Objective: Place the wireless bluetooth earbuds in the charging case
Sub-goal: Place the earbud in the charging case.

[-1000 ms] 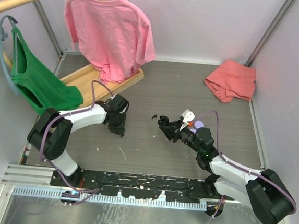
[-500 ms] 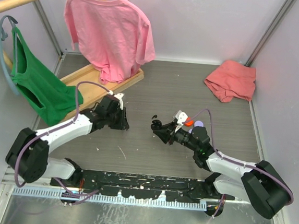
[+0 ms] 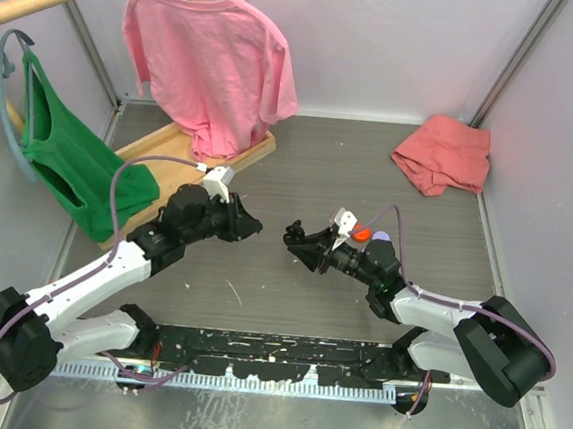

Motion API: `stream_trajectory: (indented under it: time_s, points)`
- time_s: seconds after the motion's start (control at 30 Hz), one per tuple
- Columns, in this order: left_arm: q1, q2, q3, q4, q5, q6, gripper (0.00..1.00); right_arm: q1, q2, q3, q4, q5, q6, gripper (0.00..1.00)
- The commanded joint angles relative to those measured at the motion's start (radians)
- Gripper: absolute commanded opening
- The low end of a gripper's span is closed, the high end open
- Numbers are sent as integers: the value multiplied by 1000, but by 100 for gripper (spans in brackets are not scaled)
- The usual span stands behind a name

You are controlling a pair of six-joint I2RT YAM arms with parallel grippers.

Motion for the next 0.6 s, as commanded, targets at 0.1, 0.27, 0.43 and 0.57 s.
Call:
stream_trajectory:
  time_s: [0.1, 0.27, 0.43, 0.57]
  points:
    - [-84, -57, -8, 207, -10, -23, 11, 10, 13, 54, 150, -9, 56, 2]
    - [-137, -75, -16, 282, -53, -5, 12, 13, 15, 63, 180, -4, 83, 2]
    - [-183, -86, -26, 355, -96, 20, 12, 17, 13, 68, 203, 9, 103, 2]
    - [-228, -79, -35, 401, -133, 45, 12, 22, 9, 70, 214, 23, 105, 2]
